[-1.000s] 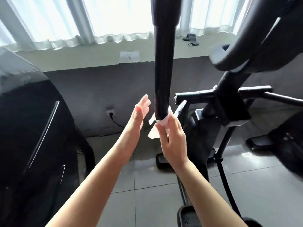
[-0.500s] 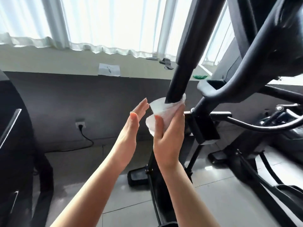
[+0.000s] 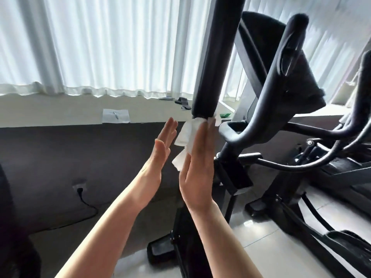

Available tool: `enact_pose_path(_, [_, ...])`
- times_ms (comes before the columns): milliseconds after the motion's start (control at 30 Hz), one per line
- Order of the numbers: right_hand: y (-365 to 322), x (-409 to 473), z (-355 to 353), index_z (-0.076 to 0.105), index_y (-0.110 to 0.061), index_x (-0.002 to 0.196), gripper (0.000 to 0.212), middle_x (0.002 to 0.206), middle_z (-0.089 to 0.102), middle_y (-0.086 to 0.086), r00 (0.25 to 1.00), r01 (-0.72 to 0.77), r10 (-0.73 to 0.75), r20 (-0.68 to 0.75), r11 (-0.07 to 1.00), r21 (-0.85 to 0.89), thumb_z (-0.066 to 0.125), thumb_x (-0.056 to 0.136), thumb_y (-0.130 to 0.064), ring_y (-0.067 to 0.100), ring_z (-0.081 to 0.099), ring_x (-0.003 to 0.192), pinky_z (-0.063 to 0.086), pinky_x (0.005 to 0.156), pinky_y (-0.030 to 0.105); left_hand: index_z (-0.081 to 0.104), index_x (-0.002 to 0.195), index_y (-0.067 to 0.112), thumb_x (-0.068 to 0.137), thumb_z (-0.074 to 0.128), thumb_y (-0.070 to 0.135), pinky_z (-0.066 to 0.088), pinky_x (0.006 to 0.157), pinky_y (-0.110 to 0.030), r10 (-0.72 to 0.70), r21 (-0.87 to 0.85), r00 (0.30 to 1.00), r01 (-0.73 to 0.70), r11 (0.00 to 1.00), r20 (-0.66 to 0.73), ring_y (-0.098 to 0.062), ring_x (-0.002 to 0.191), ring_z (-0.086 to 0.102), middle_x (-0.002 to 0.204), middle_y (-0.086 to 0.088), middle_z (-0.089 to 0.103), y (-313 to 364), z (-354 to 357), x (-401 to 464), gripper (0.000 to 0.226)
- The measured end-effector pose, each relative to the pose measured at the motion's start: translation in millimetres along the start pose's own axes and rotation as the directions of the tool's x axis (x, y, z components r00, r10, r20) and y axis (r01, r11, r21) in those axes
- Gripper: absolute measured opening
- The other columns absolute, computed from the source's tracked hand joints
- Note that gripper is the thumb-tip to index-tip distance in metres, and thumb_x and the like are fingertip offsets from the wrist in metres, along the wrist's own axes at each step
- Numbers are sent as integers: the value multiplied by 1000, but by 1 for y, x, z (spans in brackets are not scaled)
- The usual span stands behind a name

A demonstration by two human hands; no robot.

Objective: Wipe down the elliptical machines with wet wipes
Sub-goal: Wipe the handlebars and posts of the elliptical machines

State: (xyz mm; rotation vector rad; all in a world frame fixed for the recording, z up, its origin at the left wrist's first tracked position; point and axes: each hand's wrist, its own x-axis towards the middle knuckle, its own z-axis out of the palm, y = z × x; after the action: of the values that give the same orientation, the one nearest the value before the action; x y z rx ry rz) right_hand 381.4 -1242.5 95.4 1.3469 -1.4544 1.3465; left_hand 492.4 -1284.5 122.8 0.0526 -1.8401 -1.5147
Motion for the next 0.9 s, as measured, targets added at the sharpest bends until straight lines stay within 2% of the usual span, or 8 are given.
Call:
enact_pose_path(100, [10,-23,-10,22,0,152,55,161,17,7,999,-15,12,41,998,61,36,99,-5,22,20,149,19,120,28,24,143,56,77,29,90,7,124,-43,48,35,998,-49,998,33,6,145,18,155,30,25,20,1,15,75])
enact_pose_path(233, [-13,32,-32,28,-7,145,42,152,32,-6,914,-241,343,-215,888,392,34,103,-7,2,29,143,26,116,19,23,143,52,72,33,92,9,123,-40,138,68,990,-140,988,42,8,143,23,156,29,26,55,8,40,83])
enact_pose_path(300, [-28,89,-49,24,-5,146,45,154,27,0,936,-94,217,-278,913,397,34,103,-3,9,26,146,23,117,20,24,145,49,72,33,92,12,123,-37,183,68,983,-184,980,28,10,142,24,156,29,25,73,13,51,85])
enact_pose_path(400, [-30,158,-53,21,4,151,51,160,17,15,987,50,-13,-160,973,226,35,102,1,23,17,150,16,120,24,32,145,46,71,36,92,20,121,-32,201,6,979,-200,980,-24,11,140,26,155,27,30,94,18,63,87])
enact_pose_path(500, [-31,156,-38,6,-20,157,57,165,8,-2,998,-38,49,-34,963,269,29,104,-15,24,29,146,34,116,39,32,146,44,83,27,78,23,120,-33,193,-28,978,-195,980,-75,12,138,30,153,25,34,102,24,66,72])
enact_pose_path(567, [-28,124,-32,4,-33,155,56,162,22,-1,994,-87,102,-45,965,249,27,104,-26,19,37,142,41,109,40,33,144,45,85,21,65,23,120,-33,178,-30,981,-181,983,-83,16,134,32,152,27,35,102,26,63,63])
enact_pose_path(700, [-23,103,-28,17,-22,154,54,156,35,1,985,-118,148,-85,952,281,26,102,-30,4,34,142,32,112,17,40,141,42,85,24,63,27,118,-33,172,-29,981,-175,984,-84,14,131,39,147,26,44,106,22,64,62])
enact_pose_path(900, [-38,197,-43,25,-12,153,52,156,35,7,976,-65,142,-167,916,396,32,102,-15,11,31,144,24,112,10,42,136,48,79,34,73,23,121,-33,298,180,954,-289,940,-24,13,137,31,142,36,43,132,5,82,63])
